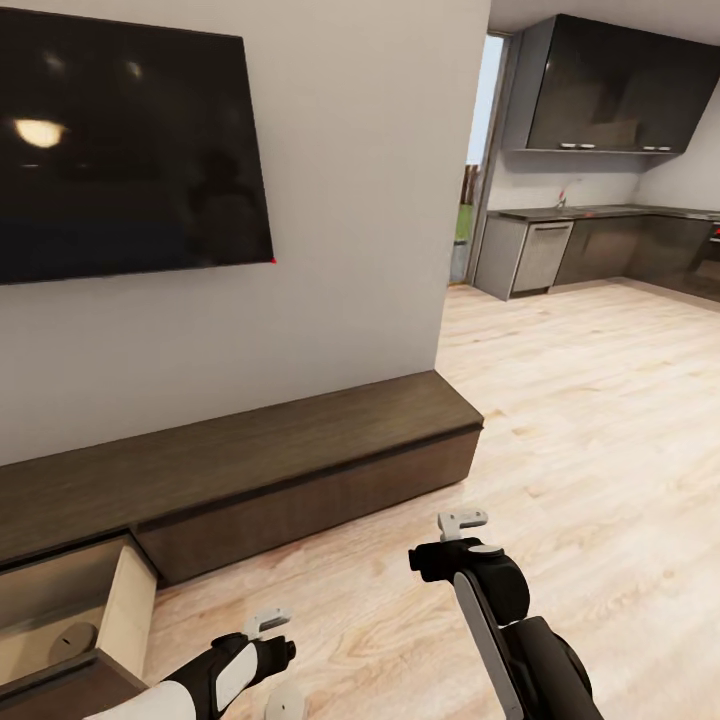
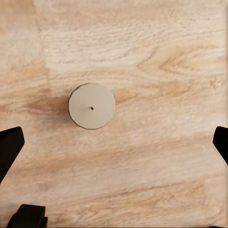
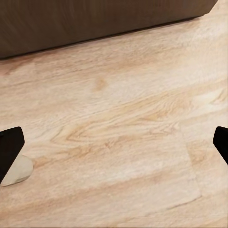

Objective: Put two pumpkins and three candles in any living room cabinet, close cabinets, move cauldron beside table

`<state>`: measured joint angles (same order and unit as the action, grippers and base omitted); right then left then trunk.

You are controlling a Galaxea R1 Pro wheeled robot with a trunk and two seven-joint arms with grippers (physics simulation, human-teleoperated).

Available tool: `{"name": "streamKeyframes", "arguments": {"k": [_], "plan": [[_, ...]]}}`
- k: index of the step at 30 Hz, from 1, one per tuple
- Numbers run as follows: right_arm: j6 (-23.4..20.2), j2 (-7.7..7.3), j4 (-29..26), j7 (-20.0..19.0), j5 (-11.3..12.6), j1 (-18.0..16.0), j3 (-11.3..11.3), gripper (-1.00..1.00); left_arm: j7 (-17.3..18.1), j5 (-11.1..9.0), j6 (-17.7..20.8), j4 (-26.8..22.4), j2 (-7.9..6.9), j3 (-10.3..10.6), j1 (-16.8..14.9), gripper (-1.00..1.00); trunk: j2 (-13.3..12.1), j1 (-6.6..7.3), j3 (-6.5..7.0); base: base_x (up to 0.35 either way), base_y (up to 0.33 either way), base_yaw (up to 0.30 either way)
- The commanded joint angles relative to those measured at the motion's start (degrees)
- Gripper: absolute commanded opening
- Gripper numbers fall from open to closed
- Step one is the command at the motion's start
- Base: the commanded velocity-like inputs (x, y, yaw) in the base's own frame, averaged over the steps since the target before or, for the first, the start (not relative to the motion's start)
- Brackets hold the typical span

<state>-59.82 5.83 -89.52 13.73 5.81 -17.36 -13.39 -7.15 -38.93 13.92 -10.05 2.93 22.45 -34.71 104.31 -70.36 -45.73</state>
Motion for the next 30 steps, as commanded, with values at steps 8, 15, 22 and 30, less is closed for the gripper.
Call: {"name": "streamKeyframes", "arguments": {"k": [8, 15, 22, 30], "plan": [[-0.2, -0.01, 0.0, 0.6, 0.6, 0.0, -0.1, 1.00, -0.2, -0.5, 0.0, -0.1, -0.03, 0.5, 0.0, 1.00, 0.0, -0.01, -0.05, 0.196, 0.033, 0.000], [-0.2, -0.02, 0.0, 0.6, 0.6, 0.0, 0.0, 1.00, -0.5, -0.5, -0.4, -0.1, -0.03, 0.5, 0.0, 1.00, 0.0, -0.01, -0.05, 0.156, 0.130, 0.000], [-0.2, -0.02, 0.0, 0.6, 0.6, 0.0, 0.0, 1.00, -0.7, -0.5, -0.6, -0.1, -0.03, 0.5, 0.0, 1.00, 0.0, -0.01, -0.05, 0.023, 0.020, 0.000], [-0.2, -0.02, 0.0, 0.6, 0.6, 0.0, 0.0, 1.00, -1.0, -0.5, -0.6, -0.1, 0.01, 0.5, 0.0, 1.00, 0.0, -0.01, -0.05, 0.002, 0.002, 0.000]]}}
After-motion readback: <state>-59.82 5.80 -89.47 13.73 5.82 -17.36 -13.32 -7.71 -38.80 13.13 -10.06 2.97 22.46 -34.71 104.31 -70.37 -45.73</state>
